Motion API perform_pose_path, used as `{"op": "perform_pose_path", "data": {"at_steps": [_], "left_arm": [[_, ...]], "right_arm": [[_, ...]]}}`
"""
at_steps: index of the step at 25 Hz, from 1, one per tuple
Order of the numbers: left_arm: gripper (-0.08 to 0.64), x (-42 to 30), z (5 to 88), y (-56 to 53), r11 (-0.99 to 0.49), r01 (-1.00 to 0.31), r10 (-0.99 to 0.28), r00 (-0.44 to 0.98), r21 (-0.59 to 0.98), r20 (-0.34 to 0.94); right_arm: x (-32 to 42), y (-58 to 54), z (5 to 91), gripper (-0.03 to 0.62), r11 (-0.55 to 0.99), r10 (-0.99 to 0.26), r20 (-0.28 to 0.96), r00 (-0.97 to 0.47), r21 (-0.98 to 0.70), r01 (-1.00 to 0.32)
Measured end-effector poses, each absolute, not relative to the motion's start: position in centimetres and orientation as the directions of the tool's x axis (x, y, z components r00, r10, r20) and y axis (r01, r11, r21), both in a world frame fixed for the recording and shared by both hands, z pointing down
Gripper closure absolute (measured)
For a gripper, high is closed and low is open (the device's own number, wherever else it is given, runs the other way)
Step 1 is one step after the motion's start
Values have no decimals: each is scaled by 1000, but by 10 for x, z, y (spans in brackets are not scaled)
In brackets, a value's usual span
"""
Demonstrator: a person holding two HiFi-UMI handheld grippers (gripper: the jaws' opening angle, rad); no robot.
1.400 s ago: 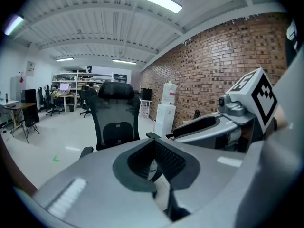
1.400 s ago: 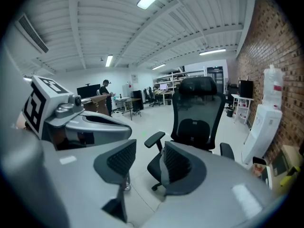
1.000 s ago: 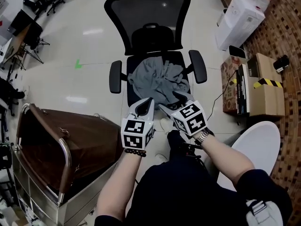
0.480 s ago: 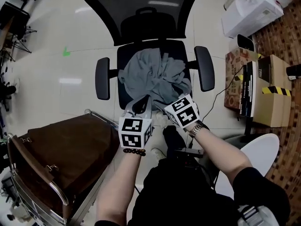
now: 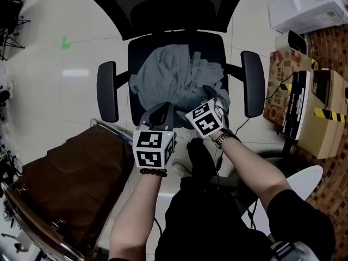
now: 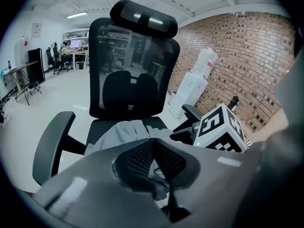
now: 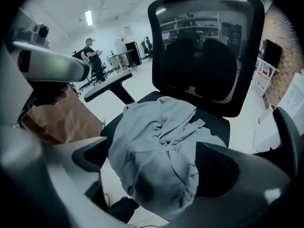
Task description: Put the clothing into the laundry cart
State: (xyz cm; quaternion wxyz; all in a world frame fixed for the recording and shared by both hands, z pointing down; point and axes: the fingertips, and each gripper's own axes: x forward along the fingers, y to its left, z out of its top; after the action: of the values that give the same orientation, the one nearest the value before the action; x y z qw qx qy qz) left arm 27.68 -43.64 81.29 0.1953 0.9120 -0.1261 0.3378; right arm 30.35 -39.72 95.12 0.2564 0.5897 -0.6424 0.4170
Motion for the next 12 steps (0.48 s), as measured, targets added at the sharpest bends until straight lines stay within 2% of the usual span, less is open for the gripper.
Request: {"op": "perform_pose_path", "data": {"at_steps": [4, 12], "left_arm": [[558, 298, 828, -452, -878, -379, -79, 716, 292, 693], [558, 277, 946, -470, -835, -408, -49, 724, 370, 689]], "right_arm": [[320, -414, 976, 5, -26, -501, 848, -172, -213, -977], [311, -422, 1094, 3, 6, -394, 913, -110, -118, -993]]}}
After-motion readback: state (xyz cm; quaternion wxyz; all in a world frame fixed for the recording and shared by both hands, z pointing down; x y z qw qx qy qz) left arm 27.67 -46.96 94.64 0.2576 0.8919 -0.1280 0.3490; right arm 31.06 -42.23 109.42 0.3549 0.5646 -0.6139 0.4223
